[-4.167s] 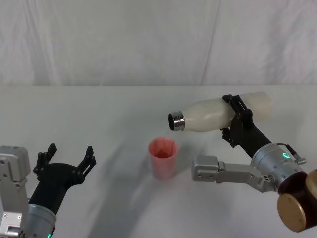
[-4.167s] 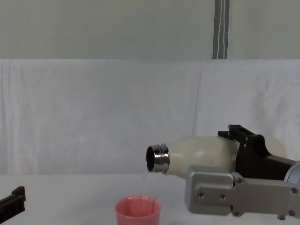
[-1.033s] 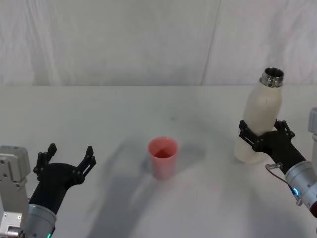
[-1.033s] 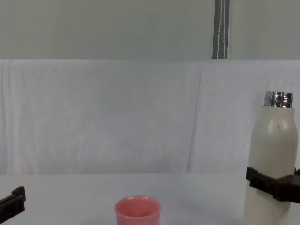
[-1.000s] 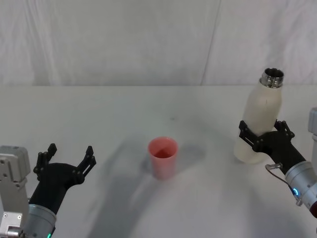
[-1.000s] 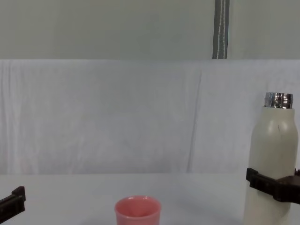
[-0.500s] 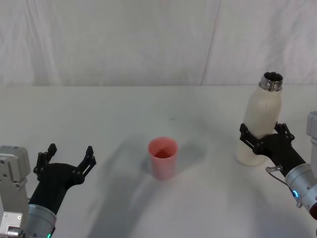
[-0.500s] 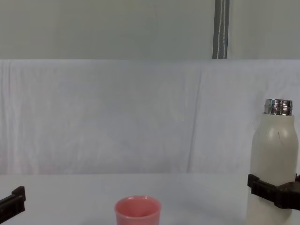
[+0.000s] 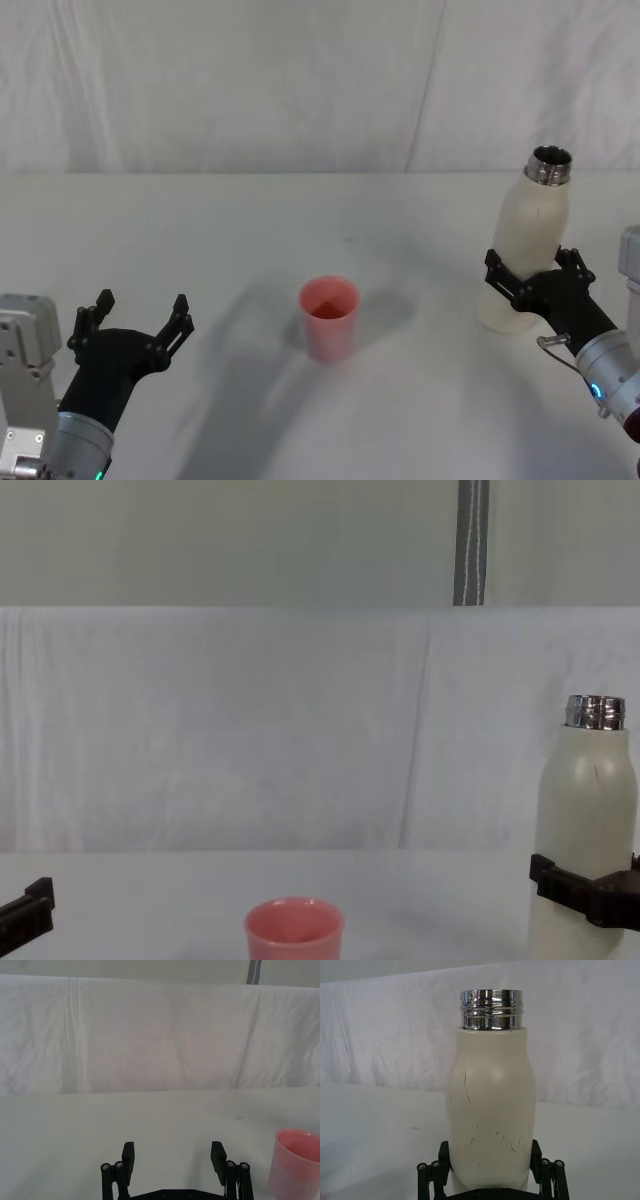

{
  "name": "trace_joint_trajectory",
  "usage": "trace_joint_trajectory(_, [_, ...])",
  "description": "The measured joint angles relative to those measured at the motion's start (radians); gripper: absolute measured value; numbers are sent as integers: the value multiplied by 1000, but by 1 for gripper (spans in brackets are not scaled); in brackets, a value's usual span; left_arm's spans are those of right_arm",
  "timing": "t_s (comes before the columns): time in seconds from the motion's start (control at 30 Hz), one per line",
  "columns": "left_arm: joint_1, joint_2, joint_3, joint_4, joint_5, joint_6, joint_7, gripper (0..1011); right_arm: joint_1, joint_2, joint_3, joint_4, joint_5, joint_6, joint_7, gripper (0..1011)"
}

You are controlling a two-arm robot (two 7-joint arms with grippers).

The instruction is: Grasp the thermos with one hand and pour water into the cup lid.

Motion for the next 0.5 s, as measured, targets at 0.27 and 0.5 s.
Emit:
trace_joint_trajectory(0.27, [0,0,0,0,0,0,0,1001,3,-1,-1,6,-1,-4,2,950])
trace_joint_trajectory(0.5, [0,0,0,0,0,0,0,1001,5,0,-1,8,-1,-4,4,950])
